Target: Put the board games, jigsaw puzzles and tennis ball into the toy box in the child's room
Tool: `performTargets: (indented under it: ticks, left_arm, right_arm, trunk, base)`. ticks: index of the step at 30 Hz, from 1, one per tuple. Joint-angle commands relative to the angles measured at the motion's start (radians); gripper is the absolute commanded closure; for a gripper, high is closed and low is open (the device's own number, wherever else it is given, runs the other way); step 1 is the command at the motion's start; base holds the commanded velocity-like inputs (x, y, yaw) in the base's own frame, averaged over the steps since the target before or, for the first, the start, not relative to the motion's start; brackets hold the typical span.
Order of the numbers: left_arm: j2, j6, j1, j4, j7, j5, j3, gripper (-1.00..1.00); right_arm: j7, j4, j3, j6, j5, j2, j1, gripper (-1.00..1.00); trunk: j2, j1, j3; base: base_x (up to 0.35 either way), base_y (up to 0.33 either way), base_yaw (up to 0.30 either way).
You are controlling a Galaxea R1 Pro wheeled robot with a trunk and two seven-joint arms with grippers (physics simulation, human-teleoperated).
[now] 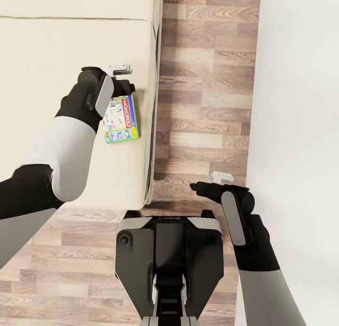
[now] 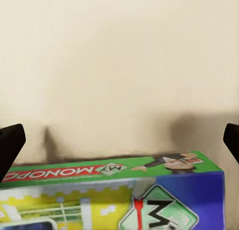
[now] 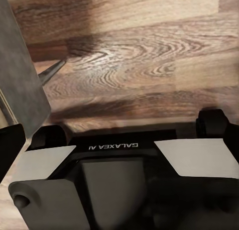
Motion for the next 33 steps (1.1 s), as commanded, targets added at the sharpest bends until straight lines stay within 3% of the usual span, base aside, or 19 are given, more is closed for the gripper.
performTargets:
  ticks: [1,33]
  left_arm:
    - [-0.001,0.004,0.0,-0.001,0.001,-0.001,0.005,-1.0]
    - [0.001,0.003,0.0,-0.001,0.001,-0.001,0.006,-1.0]
  right_arm:
    - [-0.01,-0.001,0.0,0.003,-0.01,0.0,0.0,-1.0]
    - [-0.011,-0.001,0.0,0.003,-0.01,0.0,0.0,-1.0]
  trunk:
    - [-0.002,0.0,-0.001]
    - [-0.002,0.0,0.005]
  base:
    - [-0.075,0.0,0.0]
    - [-0.005,0.0,-0.02]
